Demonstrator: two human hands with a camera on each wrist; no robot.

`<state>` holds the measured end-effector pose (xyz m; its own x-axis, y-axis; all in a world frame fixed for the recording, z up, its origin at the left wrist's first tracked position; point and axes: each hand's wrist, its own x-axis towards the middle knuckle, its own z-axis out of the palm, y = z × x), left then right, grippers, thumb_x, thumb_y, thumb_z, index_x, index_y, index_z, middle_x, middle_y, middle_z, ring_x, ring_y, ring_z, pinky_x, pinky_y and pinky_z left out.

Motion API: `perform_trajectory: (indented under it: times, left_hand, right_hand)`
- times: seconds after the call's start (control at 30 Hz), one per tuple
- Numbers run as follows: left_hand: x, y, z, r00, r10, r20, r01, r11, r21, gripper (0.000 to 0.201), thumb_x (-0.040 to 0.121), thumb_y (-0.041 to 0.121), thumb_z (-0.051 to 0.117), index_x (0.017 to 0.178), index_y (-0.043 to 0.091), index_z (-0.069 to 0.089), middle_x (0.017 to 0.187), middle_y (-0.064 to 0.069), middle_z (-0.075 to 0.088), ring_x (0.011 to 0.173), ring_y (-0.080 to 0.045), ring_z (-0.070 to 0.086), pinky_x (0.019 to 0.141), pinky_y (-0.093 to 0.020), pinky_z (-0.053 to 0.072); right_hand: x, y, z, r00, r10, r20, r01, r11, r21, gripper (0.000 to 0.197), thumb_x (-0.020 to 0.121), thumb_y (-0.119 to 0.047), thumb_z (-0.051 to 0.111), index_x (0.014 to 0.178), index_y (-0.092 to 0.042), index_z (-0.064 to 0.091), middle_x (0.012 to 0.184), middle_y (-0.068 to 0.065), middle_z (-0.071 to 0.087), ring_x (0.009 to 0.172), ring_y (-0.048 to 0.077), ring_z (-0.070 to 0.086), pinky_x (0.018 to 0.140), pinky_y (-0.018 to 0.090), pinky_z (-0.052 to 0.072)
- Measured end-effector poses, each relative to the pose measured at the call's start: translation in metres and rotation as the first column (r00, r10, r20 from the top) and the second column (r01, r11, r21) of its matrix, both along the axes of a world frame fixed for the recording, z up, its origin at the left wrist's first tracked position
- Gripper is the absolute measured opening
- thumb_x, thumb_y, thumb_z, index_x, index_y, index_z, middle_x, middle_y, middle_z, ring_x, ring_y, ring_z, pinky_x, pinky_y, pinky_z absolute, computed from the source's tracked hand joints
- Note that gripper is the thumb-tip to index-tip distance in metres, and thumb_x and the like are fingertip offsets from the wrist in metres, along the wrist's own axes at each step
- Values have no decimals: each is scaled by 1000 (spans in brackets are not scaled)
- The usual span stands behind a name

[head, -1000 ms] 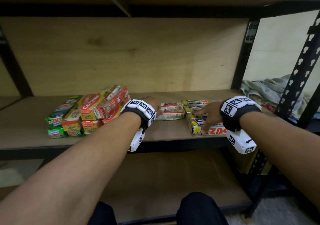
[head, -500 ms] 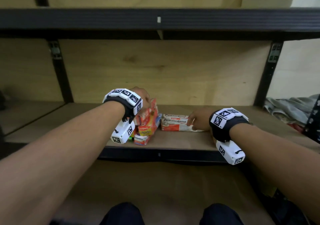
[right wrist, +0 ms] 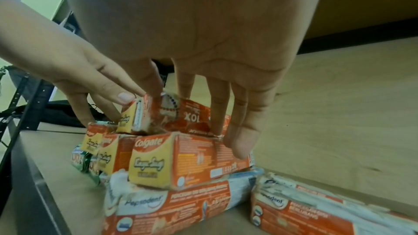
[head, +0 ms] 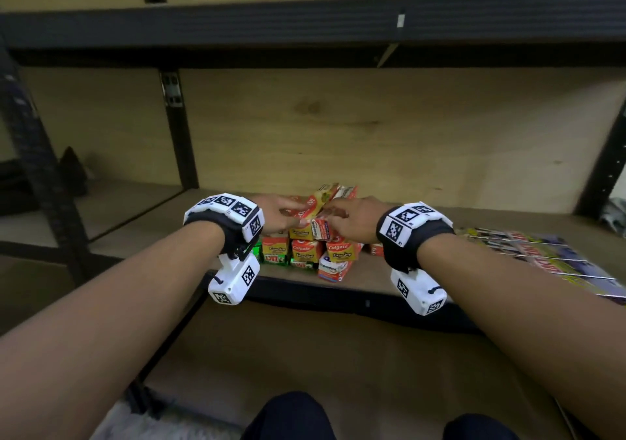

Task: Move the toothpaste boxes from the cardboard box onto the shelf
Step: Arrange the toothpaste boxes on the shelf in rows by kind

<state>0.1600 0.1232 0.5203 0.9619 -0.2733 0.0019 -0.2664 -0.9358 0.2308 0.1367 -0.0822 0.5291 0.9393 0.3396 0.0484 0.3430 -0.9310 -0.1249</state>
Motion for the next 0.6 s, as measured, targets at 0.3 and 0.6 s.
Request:
perform_trajectory:
  times: [0.3, 0.6]
  left_hand:
    - [5, -3, 3, 1000, -19, -20, 19, 1000, 0, 57, 87, 65, 55, 140, 52, 40, 148, 6, 47, 129, -21, 51, 102, -32, 40]
    - [7, -9, 8, 999, -17, -42, 20, 998, 58, 58, 87, 62, 57, 142, 50, 41, 149, 5, 45, 134, -22, 45, 109, -36, 32]
  right_hand:
    - [9, 0, -26, 997, -67, 41, 53, 959, 278, 54, 76, -65, 65, 121, -36, 52, 117, -5, 66, 88, 13, 62, 74, 25, 51]
    - [-9, -27, -19, 990, -103, -101, 143, 786, 602, 40, 73, -52, 77, 102, -34, 57, 104, -6, 65, 80, 13, 67, 66, 31, 60]
